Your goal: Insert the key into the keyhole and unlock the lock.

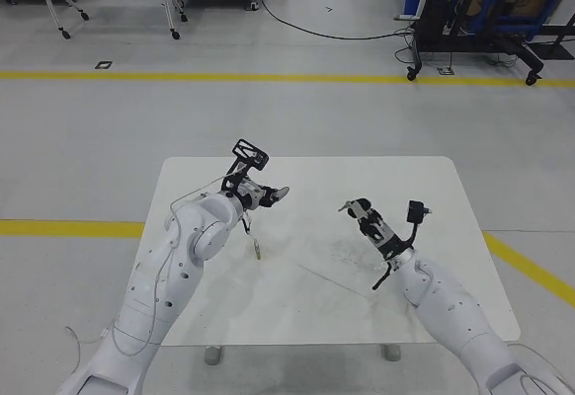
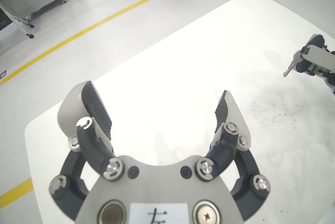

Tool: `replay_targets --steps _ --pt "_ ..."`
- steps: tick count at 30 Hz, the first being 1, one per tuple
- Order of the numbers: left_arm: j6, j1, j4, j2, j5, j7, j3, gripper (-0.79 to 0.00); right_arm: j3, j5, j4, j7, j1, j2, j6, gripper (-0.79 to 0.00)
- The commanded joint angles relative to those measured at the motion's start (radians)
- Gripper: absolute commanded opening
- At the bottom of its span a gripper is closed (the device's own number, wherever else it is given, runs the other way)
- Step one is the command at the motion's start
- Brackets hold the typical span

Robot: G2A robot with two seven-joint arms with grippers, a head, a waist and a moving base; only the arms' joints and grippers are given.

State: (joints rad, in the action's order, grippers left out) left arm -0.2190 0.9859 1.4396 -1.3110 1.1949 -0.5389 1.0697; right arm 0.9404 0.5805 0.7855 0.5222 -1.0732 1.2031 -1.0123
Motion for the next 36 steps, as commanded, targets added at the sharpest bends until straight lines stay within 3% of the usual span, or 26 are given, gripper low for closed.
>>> replay_targets --steps 1,3,7,12,16,19,22,27,36 --pt "0.0 0.0 0.0 0.0 0.0 0.0 0.0 0.0 0.0 0.01 -0.001 0.004 0.0 0.0 0.0 -0.785" --pt "0.0 0.0 0.0 0.0 0.0 0.0 0.0 0.0 0.0 0.01 -0.001 0.004 0.0 0.0 0.0 -0.785" --pt "-0.003 0.029 0.03 -0.006 -0.107 0.104 0.016 0.0 -0.001 0.006 0.003 0.0 -0.003 0.001 0.0 -0.785" --pt "-0.108 0.024 -0.044 -0.012 -0.573 0.059 0.113 0.0 -0.01 -0.178 0.085 -0.046 -0.039 0.016 0.0 -0.785" --pt "-0.201 -0.007 -0.17 -0.019 -1.128 -0.172 0.161 0.0 -0.043 -0.374 0.186 -0.14 -0.057 0.02 0.0 -0.785" --pt "-0.171 -0.065 -0.286 -0.025 -1.437 -0.425 0.151 0.0 -0.071 -0.538 0.233 -0.251 -0.057 0.023 0.0 -0.785" --pt "-0.19 -0.125 -0.355 -0.03 -1.468 -0.552 0.109 0.0 -0.09 -0.685 0.249 -0.391 -0.047 0.026 0.0 -0.785" --pt "-0.234 -0.18 -0.407 -0.04 -1.418 -0.638 0.031 -0.034 -0.088 -0.889 0.252 -0.614 -0.038 0.03 0.0 -0.785" --pt "-0.26 -0.224 -0.465 -0.048 -1.414 -0.662 -0.022 -0.286 -0.033 -1.063 0.218 -0.879 -0.046 0.051 0.0 -0.785"
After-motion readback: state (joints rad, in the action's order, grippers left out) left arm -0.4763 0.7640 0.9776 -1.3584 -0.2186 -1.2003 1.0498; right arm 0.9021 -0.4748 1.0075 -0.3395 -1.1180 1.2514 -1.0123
